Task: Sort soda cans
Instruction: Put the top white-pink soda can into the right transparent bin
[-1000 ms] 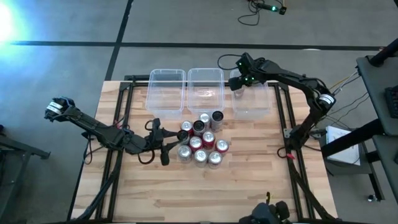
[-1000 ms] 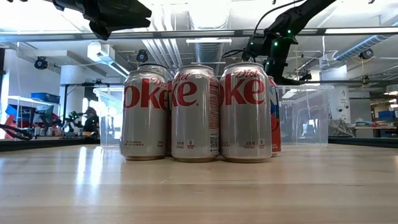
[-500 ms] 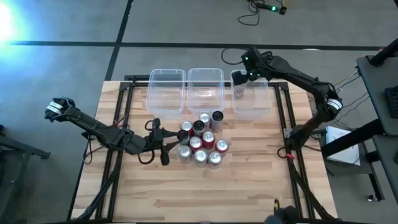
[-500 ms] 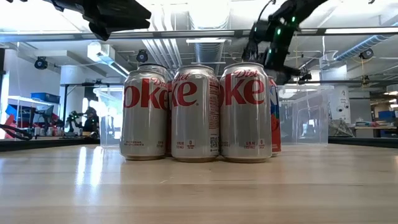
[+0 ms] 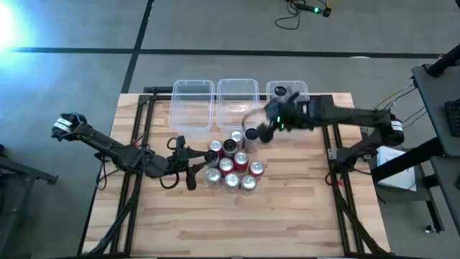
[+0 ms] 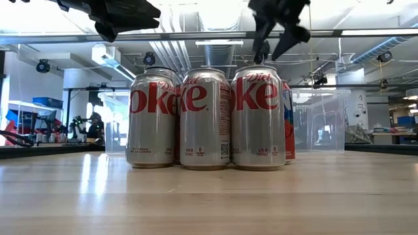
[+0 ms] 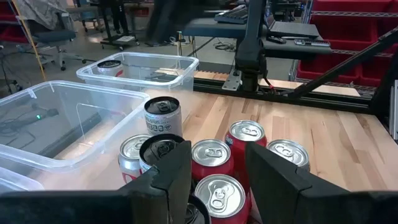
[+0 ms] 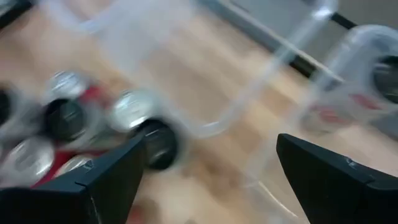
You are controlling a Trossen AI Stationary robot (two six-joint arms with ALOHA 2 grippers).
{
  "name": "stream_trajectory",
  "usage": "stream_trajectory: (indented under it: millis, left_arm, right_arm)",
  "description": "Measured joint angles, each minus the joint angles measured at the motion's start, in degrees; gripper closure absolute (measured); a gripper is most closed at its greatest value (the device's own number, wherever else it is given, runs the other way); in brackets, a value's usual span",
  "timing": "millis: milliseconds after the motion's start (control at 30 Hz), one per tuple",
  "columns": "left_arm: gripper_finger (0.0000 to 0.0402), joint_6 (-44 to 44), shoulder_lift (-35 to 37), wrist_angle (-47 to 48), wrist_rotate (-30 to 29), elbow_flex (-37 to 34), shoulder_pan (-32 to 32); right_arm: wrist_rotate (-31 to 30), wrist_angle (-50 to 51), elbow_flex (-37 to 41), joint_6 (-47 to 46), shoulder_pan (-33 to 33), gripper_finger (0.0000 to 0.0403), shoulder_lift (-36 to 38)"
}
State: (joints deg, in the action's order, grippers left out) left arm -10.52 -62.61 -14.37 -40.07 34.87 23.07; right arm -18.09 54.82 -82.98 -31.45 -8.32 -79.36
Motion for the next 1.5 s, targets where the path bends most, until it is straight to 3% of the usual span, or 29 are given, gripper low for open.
stream_trajectory:
  millis: [133, 233, 433, 600, 867, 1500]
  left_arm:
    - [0.0267, -0.3, 0.0, 0.0, 0.0, 0.0, 0.0]
    - [0.0267, -0.5, 0.0, 0.0, 0.0, 0.0, 0.0]
    - [0.0267, -1.1, 0.0, 0.0, 0.0, 0.0, 0.0]
    - [0.0267, -2.0, 0.0, 0.1, 0.1, 0.0, 0.0]
    - [0.0267, -2.0, 0.0, 1.2, 0.1, 0.0, 0.0]
    - [0.0267, -2.0, 0.0, 1.9, 0.1, 0.0, -0.1]
  right_arm:
    - [-1.0, -0.8, 0.0, 4.6, 7.0, 0.0040, -2.0]
    - [-0.8, -1.2, 0.0, 9.1, 8.8, 0.0039, -3.7]
    - [2.1, -3.2, 0.0, 23.7, 7.6, 0.0039, -6.6]
    - [5.0, -4.1, 0.1, 29.5, 4.0, 0.0038, -8.4]
    - [10.9, -7.6, 0.2, 33.1, 1.0, 0.0038, -12.1]
    - [13.2, -7.0, 0.3, 34.5, 0.0, 0.0039, -14.5]
